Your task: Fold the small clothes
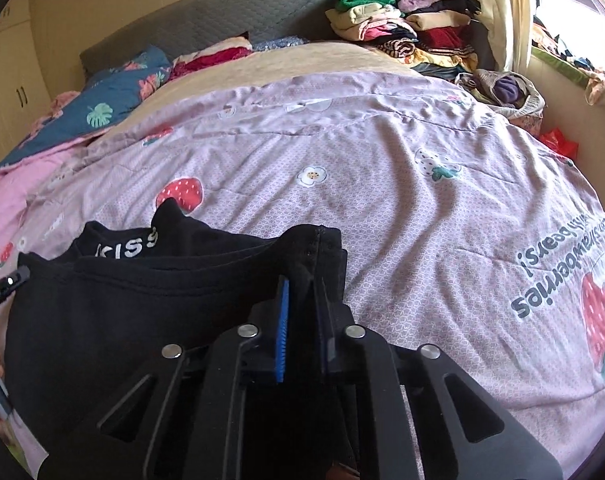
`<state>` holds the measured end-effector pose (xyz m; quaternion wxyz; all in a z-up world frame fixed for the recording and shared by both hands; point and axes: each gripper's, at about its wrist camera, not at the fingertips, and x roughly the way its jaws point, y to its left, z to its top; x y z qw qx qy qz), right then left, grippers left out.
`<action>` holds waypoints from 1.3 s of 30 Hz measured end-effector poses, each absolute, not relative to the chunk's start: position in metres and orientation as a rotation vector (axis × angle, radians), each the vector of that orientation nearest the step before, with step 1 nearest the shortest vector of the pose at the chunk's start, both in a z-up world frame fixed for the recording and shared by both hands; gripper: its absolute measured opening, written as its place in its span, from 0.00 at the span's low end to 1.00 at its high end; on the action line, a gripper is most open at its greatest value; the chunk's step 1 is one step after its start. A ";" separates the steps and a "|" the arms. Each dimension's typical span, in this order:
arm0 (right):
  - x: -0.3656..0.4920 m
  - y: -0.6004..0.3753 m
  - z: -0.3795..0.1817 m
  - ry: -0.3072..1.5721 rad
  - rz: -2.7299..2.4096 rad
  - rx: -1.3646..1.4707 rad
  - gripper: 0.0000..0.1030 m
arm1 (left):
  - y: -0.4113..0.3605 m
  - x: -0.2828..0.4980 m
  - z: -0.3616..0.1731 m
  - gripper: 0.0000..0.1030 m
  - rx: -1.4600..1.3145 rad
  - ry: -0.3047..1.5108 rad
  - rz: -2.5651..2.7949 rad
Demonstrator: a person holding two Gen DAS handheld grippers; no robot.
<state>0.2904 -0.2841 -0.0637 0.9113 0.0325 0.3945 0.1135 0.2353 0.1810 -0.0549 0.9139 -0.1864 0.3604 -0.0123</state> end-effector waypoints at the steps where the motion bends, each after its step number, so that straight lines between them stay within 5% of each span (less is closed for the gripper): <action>1: 0.288 -0.286 -0.062 0.803 0.230 0.081 0.05 | 0.181 0.233 -0.053 0.12 -0.389 0.726 -0.033; 10: 0.279 -0.309 -0.030 0.687 0.239 0.197 0.04 | 0.184 0.212 -0.011 0.04 -0.403 0.545 -0.054; 26: 0.297 -0.306 -0.060 0.765 0.171 0.161 0.04 | 0.191 0.235 -0.039 0.09 -0.426 0.640 0.008; 30: 0.293 -0.304 -0.059 0.773 0.148 0.130 0.20 | 0.196 0.231 -0.039 0.10 -0.433 0.651 0.031; 33: 0.284 -0.307 -0.055 0.782 0.151 0.129 0.37 | 0.197 0.221 -0.034 0.19 -0.422 0.647 0.055; 39: 0.249 -0.314 -0.041 0.812 0.189 0.111 0.46 | 0.187 0.193 -0.008 0.47 -0.387 0.601 0.042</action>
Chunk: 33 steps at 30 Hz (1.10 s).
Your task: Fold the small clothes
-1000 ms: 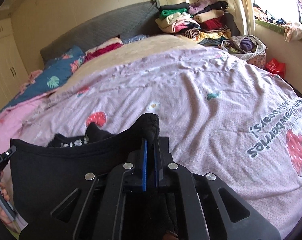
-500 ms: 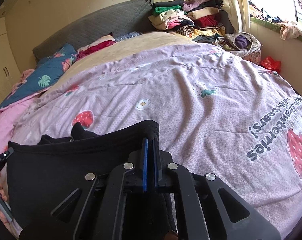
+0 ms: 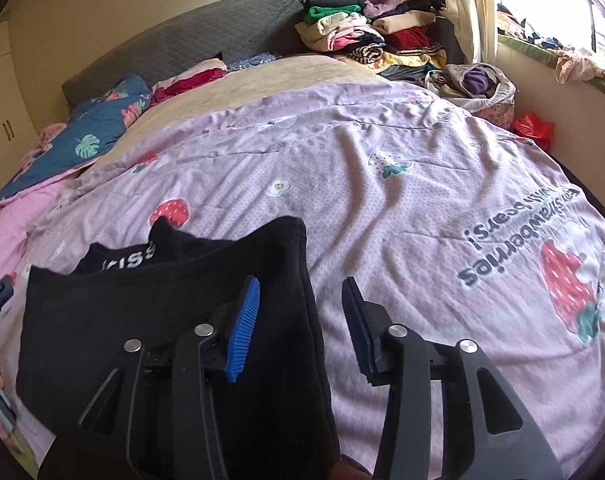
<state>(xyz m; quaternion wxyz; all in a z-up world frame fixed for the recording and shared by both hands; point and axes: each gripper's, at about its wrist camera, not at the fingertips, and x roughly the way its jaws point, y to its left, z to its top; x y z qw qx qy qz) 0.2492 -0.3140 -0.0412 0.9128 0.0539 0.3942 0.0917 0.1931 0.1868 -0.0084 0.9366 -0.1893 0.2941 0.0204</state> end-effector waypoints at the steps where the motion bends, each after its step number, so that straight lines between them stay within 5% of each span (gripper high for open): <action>1: 0.243 -0.314 -0.040 0.820 0.198 0.104 0.47 | 0.184 0.191 -0.005 0.52 -0.377 0.597 0.040; 7: 0.205 -0.309 -0.036 0.855 0.257 0.099 0.50 | 0.161 0.167 0.008 0.83 -0.359 0.604 -0.023; 10: 0.190 -0.304 -0.032 0.854 0.292 0.104 0.63 | 0.148 0.158 0.005 0.91 -0.349 0.651 -0.058; 33: 0.160 -0.269 -0.046 0.918 0.334 0.088 0.71 | 0.074 0.127 -0.026 0.91 -0.201 0.852 -0.184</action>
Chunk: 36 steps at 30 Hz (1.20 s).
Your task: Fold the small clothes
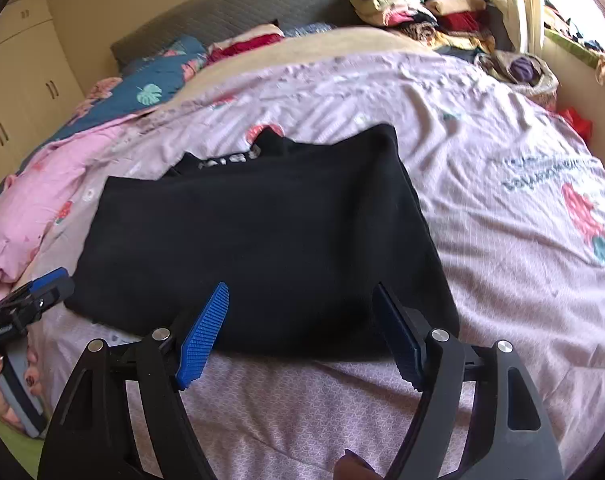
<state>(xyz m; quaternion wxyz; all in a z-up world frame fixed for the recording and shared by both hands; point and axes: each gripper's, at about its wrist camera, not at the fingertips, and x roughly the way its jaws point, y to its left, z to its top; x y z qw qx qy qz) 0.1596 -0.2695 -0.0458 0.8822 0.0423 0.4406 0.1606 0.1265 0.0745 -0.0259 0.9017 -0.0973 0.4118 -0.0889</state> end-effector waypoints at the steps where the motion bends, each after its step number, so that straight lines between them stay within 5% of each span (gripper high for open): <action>1: 0.161 -0.270 -0.048 0.925 0.329 0.089 0.71 | 0.072 0.126 -0.026 0.91 -0.193 0.854 -0.179; 14: 0.164 -0.286 -0.071 1.007 0.251 0.148 0.72 | 0.072 0.137 -0.056 0.91 -0.193 0.959 -0.152; 21: 0.151 -0.286 -0.060 0.974 0.268 0.155 0.90 | 0.072 0.131 -0.054 0.91 -0.189 0.951 -0.151; 36: 0.131 -0.245 -0.043 0.927 0.343 0.066 0.95 | 0.099 0.116 -0.041 0.91 -0.237 0.905 -0.108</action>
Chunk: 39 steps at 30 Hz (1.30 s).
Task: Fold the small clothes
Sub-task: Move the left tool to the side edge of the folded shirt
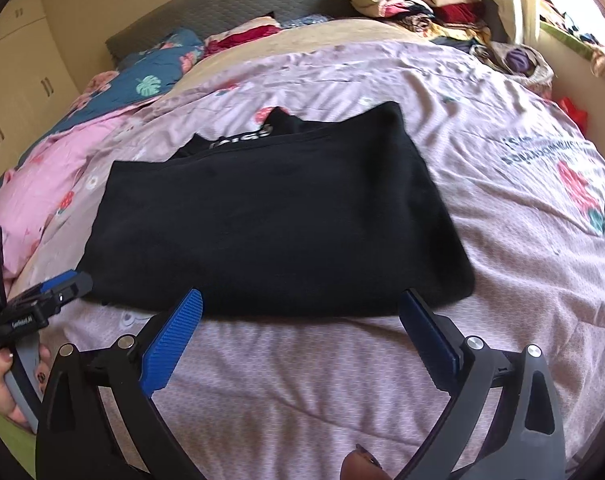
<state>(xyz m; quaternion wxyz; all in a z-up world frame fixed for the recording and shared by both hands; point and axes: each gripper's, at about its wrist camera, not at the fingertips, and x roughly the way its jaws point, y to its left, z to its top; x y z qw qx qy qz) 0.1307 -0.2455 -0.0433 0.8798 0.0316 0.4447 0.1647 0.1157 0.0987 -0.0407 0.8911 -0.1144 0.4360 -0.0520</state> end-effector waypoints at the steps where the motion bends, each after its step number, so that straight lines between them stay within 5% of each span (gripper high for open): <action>1: 0.129 -0.240 -0.043 0.925 0.351 0.053 0.95 | 0.101 0.115 -0.040 0.91 -0.238 0.902 -0.100; 39: 0.101 -0.041 -0.080 0.781 0.609 -0.510 0.96 | 0.185 0.153 -0.037 0.91 -0.246 0.879 0.084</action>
